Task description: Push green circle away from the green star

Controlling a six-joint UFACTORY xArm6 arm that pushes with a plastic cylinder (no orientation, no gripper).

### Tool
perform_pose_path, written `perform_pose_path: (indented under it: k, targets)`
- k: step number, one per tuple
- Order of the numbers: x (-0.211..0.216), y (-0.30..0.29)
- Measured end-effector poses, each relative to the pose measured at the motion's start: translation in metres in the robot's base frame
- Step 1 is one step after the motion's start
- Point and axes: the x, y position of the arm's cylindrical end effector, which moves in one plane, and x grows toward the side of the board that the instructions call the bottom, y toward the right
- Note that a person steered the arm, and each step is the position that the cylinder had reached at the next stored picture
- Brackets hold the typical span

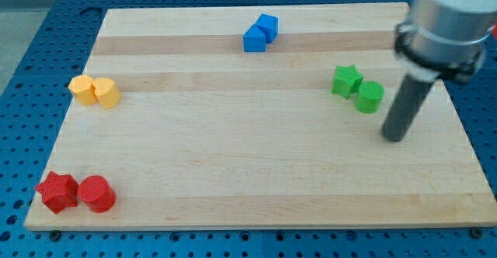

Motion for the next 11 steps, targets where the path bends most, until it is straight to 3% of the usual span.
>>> perform_pose_path:
  k: [1,3,5,10,11]
  targets:
    - [-0.049,0.037]
    - [-0.054,-0.041]
    - [-0.019,-0.147]
    - [0.051,-0.226]
    - [0.051,-0.27]
